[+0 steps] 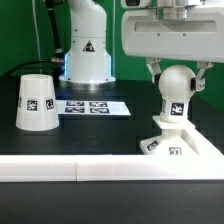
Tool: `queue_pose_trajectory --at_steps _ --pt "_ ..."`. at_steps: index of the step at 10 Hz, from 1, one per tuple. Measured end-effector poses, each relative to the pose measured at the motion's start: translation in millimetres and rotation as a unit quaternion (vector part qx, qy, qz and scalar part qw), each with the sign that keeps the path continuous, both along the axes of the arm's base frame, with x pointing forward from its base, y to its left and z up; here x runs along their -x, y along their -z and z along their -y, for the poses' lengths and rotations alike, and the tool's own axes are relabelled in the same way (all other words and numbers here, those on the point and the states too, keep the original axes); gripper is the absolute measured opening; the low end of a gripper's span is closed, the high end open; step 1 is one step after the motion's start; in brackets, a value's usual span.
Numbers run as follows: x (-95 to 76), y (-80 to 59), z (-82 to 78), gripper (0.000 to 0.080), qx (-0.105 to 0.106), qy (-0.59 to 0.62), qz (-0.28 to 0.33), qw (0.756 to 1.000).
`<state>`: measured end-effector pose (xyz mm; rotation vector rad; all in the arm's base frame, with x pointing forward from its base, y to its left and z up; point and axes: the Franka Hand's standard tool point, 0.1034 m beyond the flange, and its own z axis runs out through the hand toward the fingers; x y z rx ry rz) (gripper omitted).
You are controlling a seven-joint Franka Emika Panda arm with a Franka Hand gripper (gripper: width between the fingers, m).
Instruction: Assemble lamp
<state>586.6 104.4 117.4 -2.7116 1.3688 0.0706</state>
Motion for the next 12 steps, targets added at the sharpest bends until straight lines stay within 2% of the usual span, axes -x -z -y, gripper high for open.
queue_pose_trajectory --at_steps 2,3,7,8,9,10,11,12 --pt "0.1 -0.1 -1.9 0.0579 -0.004 0.052 -0.006 0.999" --pt "0.2 -0.1 -3.0 0.0579 -0.012 0.118 -0.013 0.993" --pt "-1.8 1.1 1.9 0.0579 -0.05 0.323 -0.039 0.944" --pt "-3.6 1.0 1.9 0.0579 -0.052 0.35 -0.036 0.935" --pt "-3.8 0.8 0.8 0.0579 -0.052 0.359 -0.037 0.931" --pt "-3.5 1.3 0.3 0.0666 -0.052 0.359 -0.038 0.931" --pt "-3.4 1.6 0.2 0.0666 -0.052 0.35 -0.036 0.935" --pt "-1.5 2.1 1.1 0.0689 -0.047 0.304 -0.036 0.951"
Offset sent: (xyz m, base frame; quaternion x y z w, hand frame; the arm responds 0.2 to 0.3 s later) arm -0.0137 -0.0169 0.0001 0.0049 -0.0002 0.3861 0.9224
